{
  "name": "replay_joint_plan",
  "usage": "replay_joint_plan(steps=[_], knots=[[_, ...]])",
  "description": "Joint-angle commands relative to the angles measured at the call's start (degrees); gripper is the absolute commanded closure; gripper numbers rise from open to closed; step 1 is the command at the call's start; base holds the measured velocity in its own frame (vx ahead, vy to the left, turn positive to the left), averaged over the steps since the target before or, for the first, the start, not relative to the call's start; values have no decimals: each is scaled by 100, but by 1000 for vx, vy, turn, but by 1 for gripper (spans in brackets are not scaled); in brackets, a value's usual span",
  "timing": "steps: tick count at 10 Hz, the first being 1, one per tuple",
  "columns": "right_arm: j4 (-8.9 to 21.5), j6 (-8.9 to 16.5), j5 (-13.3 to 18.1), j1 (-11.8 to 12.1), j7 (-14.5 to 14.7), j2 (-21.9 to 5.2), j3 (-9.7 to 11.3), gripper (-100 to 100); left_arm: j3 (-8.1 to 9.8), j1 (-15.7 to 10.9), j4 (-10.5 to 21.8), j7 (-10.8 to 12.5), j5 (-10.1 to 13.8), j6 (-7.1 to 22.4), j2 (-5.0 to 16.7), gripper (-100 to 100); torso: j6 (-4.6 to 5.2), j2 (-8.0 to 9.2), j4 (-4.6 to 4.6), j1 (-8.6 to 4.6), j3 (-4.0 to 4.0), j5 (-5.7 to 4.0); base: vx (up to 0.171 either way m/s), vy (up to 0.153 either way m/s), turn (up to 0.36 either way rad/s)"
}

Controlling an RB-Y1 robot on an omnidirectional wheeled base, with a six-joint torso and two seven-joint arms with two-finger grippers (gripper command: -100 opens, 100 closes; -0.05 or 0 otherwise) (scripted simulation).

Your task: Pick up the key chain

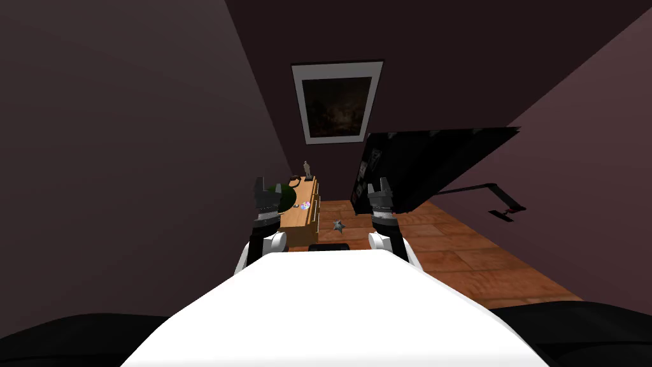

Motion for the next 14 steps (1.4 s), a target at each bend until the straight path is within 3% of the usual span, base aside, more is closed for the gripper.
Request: replay_joint_plan(steps=[1,4,5,7,8,10,11,14], knots=[[0,0,0,0,0,0,0,0,39,-16,19,-15,26,87,254,-100,0,0,0,0,0,0,-9,-12,-48],[0,0,0,-1,0,0,1,0,191,-64,99,-65,140,436,772,-100,1,9,2,-15,5,-3,-23,-48,-103],[0,0,0,-1,0,1,1,0,191,-64,99,-65,140,436,806,-100,2,9,2,-22,5,-5,-15,-45,-41],[0,0,0,-1,0,0,1,0,346,-101,181,-108,266,789,1154,-100,1,8,2,-13,4,-3,-25,-48,-130],[0,0,0,-1,0,1,1,0,346,-101,181,-108,266,798,1154,-100,2,11,2,-19,6,-4,-20,-44,-52],[0,0,0,-1,0,0,1,0,537,-133,286,-154,431,1181,1474,-100,2,7,2,-17,4,-4,-19,-63,-162],[0,0,0,-1,0,1,1,0,537,-133,286,-154,431,1247,1474,-100,3,8,2,-25,5,-5,-24,-60,-53],[0,0,0,0,0,0,0,0,757,-158,411,-198,630,1711,1760,-100,-1,8,2,-14,5,-4,-16,-48,-117]])
